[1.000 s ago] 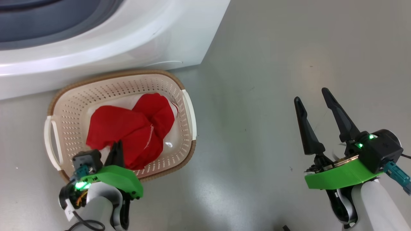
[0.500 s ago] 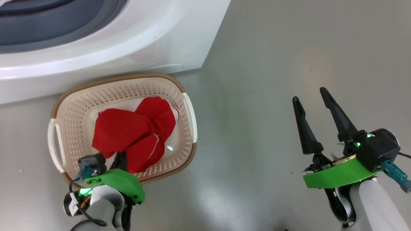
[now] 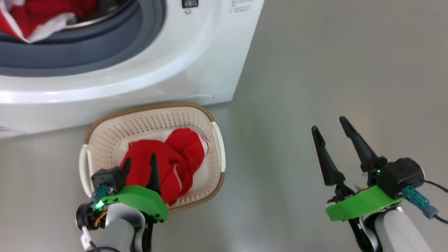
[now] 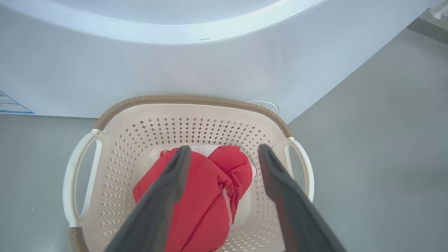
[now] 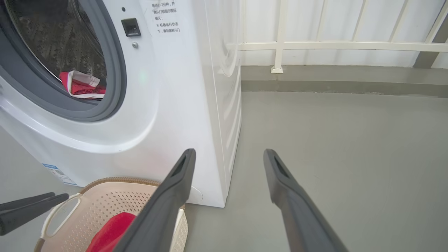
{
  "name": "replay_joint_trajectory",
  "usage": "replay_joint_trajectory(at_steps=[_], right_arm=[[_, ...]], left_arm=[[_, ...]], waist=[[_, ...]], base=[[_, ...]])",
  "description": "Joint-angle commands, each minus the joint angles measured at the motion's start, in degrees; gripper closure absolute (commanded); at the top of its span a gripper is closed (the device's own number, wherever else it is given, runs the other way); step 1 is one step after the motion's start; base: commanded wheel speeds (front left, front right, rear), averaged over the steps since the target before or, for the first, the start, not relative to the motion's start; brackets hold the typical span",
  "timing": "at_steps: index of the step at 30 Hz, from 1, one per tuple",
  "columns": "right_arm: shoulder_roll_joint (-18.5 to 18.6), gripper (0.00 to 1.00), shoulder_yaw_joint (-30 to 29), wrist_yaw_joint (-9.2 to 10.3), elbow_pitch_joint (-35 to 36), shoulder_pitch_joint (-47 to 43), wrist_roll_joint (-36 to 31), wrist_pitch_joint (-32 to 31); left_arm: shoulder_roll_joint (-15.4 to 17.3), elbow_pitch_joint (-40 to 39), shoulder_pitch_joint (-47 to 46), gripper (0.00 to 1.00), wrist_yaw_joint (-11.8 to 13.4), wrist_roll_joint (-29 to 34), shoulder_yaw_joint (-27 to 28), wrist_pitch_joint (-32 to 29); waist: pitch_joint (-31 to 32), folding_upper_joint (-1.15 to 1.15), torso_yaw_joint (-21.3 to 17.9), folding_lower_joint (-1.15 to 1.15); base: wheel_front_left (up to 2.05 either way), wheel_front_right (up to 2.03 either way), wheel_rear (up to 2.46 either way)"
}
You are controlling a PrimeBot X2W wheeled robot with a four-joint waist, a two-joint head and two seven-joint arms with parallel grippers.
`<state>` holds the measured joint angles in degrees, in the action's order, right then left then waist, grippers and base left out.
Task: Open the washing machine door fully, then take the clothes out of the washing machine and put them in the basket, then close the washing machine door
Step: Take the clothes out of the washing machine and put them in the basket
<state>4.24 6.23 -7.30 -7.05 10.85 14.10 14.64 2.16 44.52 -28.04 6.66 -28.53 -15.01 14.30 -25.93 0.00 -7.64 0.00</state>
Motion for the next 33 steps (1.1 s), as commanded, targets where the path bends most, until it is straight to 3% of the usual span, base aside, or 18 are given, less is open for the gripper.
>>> replay_joint_trajectory(at_steps=[1, 16, 33], right_arm=[[0.4, 0.0, 1.3, -0.19, 0.9, -1.4, 0.1, 0.4], [0.2, 0.0, 0.0, -0.19, -1.6, -6.4, -1.5, 0.4], [-0.6, 0.0, -2.2, -0.19, -2.4, -12.2, -3.3, 0.4]], left_arm=[[0.7, -3.2, 2.1, 0.0, 0.6, 1.2, 1.6, 0.7], [1.4, -29.9, 13.9, 0.0, 2.6, 12.7, 3.8, 0.7], [6.4, -44.3, 25.9, 0.0, 4.4, 15.4, 3.1, -3.2]], waist=[[3.6, 0.0, 1.8, 0.0], [14.4, 0.0, 5.1, 0.0], [23.2, 0.0, 6.7, 0.0]], base=[[0.0, 0.0, 0.0], [0.0, 0.0, 0.0], [0.0, 0.0, 0.0]])
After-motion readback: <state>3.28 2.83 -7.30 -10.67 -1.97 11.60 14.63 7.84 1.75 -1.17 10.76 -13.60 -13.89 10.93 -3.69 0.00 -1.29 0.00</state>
